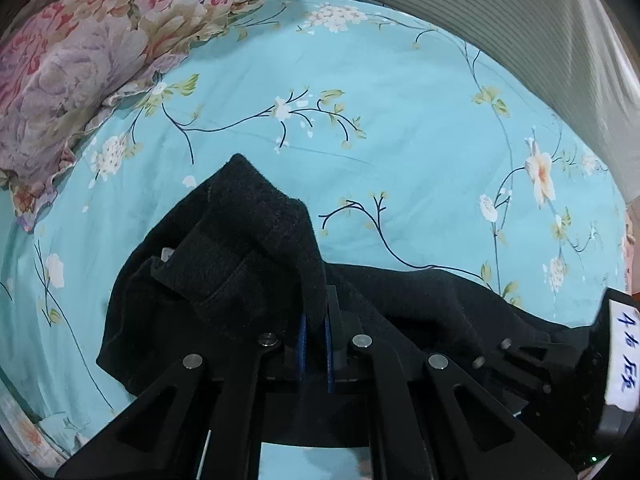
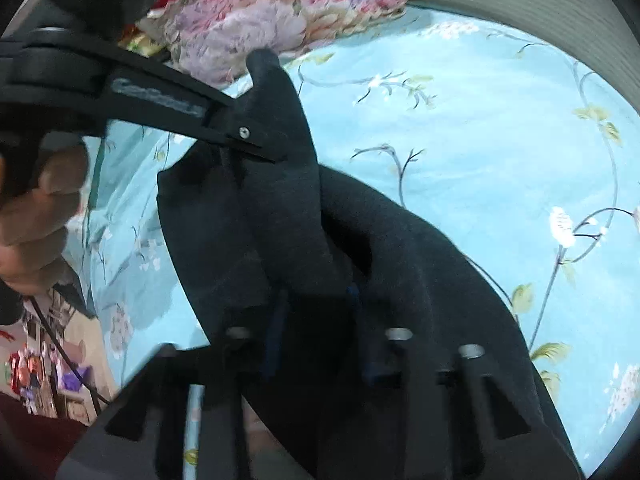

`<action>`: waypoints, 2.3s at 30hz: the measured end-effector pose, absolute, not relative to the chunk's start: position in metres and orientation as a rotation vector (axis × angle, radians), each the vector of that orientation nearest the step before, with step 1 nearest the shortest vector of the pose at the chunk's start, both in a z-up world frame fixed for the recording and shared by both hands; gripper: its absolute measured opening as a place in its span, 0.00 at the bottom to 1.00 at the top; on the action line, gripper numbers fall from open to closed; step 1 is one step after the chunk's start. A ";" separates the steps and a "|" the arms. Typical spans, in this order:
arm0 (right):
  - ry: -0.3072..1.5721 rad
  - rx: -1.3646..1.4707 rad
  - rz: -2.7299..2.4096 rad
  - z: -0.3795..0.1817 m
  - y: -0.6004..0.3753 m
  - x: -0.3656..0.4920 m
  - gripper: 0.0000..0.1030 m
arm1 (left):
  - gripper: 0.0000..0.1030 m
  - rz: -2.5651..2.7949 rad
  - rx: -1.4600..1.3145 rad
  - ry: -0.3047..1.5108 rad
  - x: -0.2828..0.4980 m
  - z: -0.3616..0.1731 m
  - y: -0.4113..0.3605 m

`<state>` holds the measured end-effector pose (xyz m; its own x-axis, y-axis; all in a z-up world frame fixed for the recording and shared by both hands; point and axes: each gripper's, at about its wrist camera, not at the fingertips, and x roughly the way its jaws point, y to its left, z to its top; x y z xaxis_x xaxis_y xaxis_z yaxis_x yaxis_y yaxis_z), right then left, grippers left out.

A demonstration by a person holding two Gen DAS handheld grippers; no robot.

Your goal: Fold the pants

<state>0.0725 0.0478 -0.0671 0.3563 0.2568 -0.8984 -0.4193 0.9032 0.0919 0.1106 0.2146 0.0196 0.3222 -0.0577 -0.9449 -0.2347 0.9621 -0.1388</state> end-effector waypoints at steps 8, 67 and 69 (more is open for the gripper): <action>1.086 -0.145 0.560 -0.012 0.071 0.059 0.06 | 0.04 0.070 -0.393 1.048 0.063 0.064 0.246; 1.165 0.064 0.272 -0.016 0.002 0.088 0.32 | 0.61 0.257 -0.755 1.117 -0.024 -0.025 0.357; 1.164 0.070 0.256 -0.016 -0.005 0.099 0.32 | 0.61 0.257 -0.750 1.123 -0.021 -0.027 0.356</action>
<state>0.0986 -0.0048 -0.0165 0.3702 0.2357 -0.8986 -0.1632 0.9687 0.1869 -0.0210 0.3556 -0.0274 0.4342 -0.1757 -0.8835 -0.5426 0.7319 -0.4122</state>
